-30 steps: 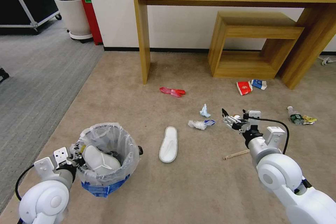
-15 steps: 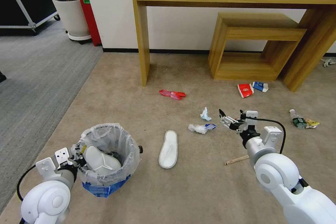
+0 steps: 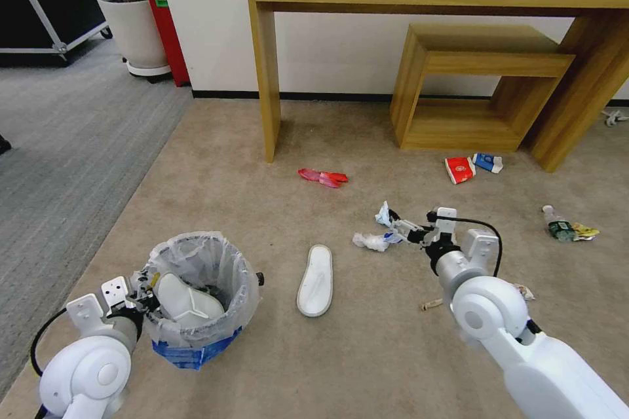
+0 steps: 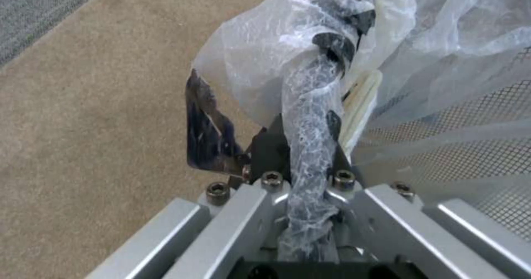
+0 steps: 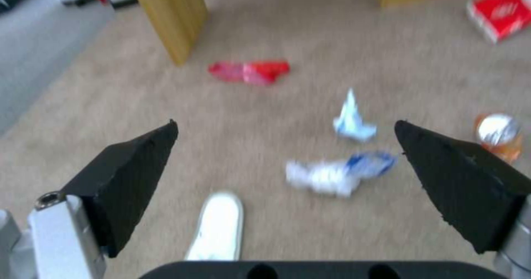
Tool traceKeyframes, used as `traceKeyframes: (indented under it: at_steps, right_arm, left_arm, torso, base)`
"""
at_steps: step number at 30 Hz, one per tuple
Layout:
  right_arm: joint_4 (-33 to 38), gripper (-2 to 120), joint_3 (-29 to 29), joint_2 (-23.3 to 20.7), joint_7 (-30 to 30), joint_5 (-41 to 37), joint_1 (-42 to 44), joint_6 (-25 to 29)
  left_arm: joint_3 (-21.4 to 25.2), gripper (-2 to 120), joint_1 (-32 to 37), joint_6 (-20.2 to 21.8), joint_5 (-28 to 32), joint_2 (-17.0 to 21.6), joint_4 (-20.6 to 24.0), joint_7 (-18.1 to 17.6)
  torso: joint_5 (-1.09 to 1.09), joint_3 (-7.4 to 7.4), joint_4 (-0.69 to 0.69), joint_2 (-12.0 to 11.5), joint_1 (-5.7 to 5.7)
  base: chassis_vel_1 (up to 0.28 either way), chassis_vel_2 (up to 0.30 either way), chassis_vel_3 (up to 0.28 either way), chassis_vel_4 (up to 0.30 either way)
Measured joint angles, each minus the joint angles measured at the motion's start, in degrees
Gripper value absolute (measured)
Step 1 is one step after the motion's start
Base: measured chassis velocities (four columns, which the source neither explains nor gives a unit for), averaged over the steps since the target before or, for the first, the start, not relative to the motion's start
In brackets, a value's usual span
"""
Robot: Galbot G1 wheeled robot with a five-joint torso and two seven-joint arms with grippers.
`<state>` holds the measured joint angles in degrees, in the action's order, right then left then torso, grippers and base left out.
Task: Pick up the trash bin and place the garbage on the floor into it.
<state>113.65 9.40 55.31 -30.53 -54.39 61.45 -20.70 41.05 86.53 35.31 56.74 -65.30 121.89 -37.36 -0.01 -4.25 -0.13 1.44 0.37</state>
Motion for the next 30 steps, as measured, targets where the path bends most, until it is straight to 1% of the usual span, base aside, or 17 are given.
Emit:
traceKeyframes:
  at_steps: [2, 3, 6, 7, 9, 11, 12, 14, 15, 18, 19, 22, 30]
  right_arm:
    - [-2.3, 100, -3.2, 2.1, -3.1, -2.8, -2.0, -1.7]
    - [-2.3, 100, -3.2, 2.1, -3.1, -2.8, -2.0, -1.7]
    - [-7.2, 100, -9.3, 8.4, -11.8, -11.0, -5.4, -4.8]
    - [-7.2, 100, -9.3, 8.4, -11.8, -11.0, -5.4, -4.8]
    - [-10.7, 100, -12.5, 13.4, -18.3, -16.3, -7.1, -6.4]
    - [-13.6, 96, -14.1, 15.8, -20.2, -17.5, -7.7, -7.1]
    - [-13.6, 96, -14.1, 15.8, -20.2, -17.5, -7.7, -7.1]
    - [-16.9, 95, -15.2, 17.7, -21.2, -18.3, -8.3, -7.4]
    - [-16.9, 95, -15.2, 17.7, -21.2, -18.3, -8.3, -7.4]
    - [-24.9, 93, -16.6, 20.1, -21.5, -18.1, -10.3, -7.2]
    - [-24.9, 93, -16.6, 20.1, -21.5, -18.1, -10.3, -7.2]
    - [-29.7, 86, -17.9, 20.9, -21.0, -18.1, -12.7, -7.0]
    - [-35.2, 84, -20.6, 22.2, -19.1, -18.1, -18.3, -7.0]
  left_arm:
    - [0.0, 0, 0.0, 0.0, -0.1, -0.1, -0.2, -0.1]
    - [0.0, 0, 0.0, 0.0, -0.1, -0.1, -0.2, -0.1]
    - [0.0, 0, 0.0, -0.1, -0.4, -0.6, -0.6, -0.1]
    - [0.0, 0, 0.0, -0.1, -0.4, -0.6, -0.6, -0.1]
    - [-0.1, 0, 0.0, -0.2, -0.7, -1.1, -1.0, -0.2]
    - [-0.2, 0, -0.1, -0.3, -0.9, -1.4, -1.2, -0.1]
    - [-0.2, 0, -0.1, -0.3, -0.9, -1.4, -1.2, -0.1]
    - [-0.3, 0, -0.1, -0.3, -1.0, -1.6, -1.3, -0.1]
    - [-0.3, 0, -0.1, -0.3, -1.0, -1.6, -1.3, -0.1]
    - [-0.3, 0, -0.1, -0.5, -1.1, -1.8, -1.5, -0.1]
    - [-0.3, 0, -0.1, -0.5, -1.1, -1.8, -1.5, -0.1]
    - [-0.3, 0, -0.1, -0.6, -1.3, -1.9, -1.7, 0.0]
    - [-1.0, 0, -0.5, -0.9, -1.8, -2.5, -2.3, 0.2]
  torso:
    - [0.0, 0.0, 0.0, 0.0, 0.0]
    - [0.0, 0.0, 0.0, 0.0, 0.0]
    - [0.0, 0.0, 0.01, 0.0, 0.0]
    - [0.0, 0.0, 0.01, 0.0, 0.0]
    - [0.01, 0.0, 0.02, 0.0, 0.0]
    - [0.0, 0.0, 0.02, 0.0, 0.0]
    - [0.0, 0.0, 0.02, 0.0, 0.0]
    - [-0.01, 0.0, 0.01, 0.0, 0.0]
    - [-0.01, 0.0, 0.01, 0.0, 0.0]
    - [0.0, 0.0, 0.01, 0.0, 0.0]
    - [0.0, 0.0, 0.01, 0.0, 0.0]
    - [0.0, 0.0, 0.0, 0.0, 0.0]
    - [0.0, 0.0, 0.01, 0.0, 0.0]
  base:
    - [0.0, 0.0, 0.0, 0.0]
    - [0.0, 0.0, 0.0, 0.0]
    - [0.0, 0.0, 0.0, 0.0]
    - [0.0, 0.0, 0.0, 0.0]
    - [0.0, 0.0, 0.0, 0.0]
    - [0.0, 0.0, 0.0, 0.0]
    - [0.0, 0.0, 0.0, 0.0]
    - [0.0, 0.0, 0.0, 0.0]
    - [0.0, 0.0, 0.0, 0.0]
    - [0.0, 0.0, 0.0, 0.0]
    - [0.0, 0.0, 0.0, 0.0]
    - [0.0, 0.0, 0.0, 0.0]
    - [0.0, 0.0, 0.0, 0.0]
